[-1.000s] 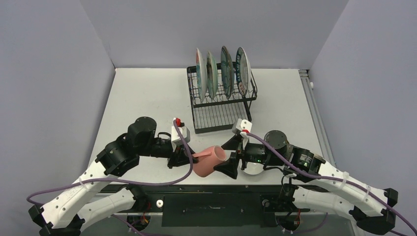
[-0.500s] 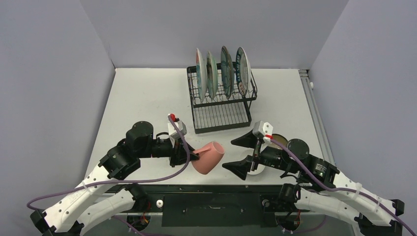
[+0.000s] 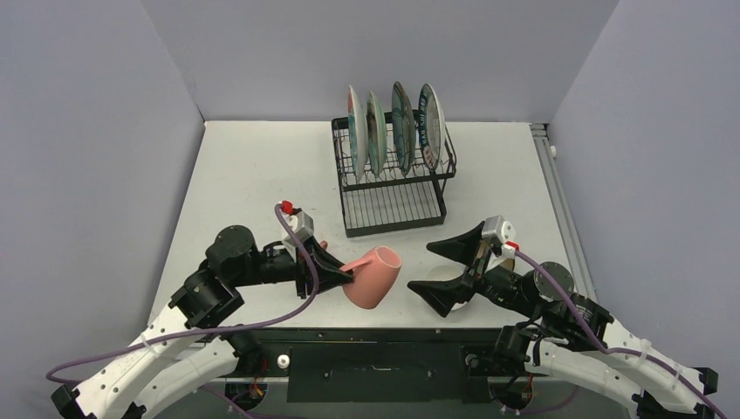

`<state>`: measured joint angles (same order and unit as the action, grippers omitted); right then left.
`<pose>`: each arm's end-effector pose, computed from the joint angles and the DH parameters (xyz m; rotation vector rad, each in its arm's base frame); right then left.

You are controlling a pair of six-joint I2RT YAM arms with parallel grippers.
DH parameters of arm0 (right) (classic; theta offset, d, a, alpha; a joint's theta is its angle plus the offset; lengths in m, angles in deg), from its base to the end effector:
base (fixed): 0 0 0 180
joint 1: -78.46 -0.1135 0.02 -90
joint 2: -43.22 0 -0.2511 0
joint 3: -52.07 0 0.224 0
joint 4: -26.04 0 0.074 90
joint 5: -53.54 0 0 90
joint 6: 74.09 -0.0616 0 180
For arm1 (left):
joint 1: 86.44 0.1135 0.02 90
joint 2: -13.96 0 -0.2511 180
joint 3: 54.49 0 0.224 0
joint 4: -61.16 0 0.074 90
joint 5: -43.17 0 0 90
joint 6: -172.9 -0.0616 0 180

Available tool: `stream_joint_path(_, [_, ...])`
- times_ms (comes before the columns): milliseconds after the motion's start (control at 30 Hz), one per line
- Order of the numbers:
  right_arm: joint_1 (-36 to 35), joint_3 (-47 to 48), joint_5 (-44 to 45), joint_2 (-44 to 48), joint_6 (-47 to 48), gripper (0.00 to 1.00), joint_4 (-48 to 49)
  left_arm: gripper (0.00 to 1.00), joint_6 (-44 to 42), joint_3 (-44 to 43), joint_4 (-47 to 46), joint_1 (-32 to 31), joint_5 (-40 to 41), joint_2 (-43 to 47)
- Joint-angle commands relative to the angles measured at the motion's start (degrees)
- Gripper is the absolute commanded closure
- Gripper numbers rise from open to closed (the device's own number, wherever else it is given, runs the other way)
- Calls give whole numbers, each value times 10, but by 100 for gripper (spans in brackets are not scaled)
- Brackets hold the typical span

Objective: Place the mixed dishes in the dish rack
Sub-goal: Turn the cup upside down in the dish rack.

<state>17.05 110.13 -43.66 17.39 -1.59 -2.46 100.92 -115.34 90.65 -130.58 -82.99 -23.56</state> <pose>0.0498 0.1076 0.3512 -0.7090 1.4668 1.1814 0.0820 -0.1302 0.3419 0.9049 1.6062 -1.3146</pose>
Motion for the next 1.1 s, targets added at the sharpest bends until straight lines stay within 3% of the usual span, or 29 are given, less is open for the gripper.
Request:
stream_joint_path(0, [5,-10,-58,-4,-23,0,69,100,53,-6,-152,3,-41,30])
stream_joint_path(233, [4,-28,-158,-13,-59,0,157,100,98,2,-199,4,-61,64])
stream_joint_path(433, [4,-27,-184,-34,-82,0,214,100,124,6,-234,3,-74,78])
stream_joint_path(1067, [-25,33,-264,-138,-85,0,270,100,150,13,-285,3,-128,75])
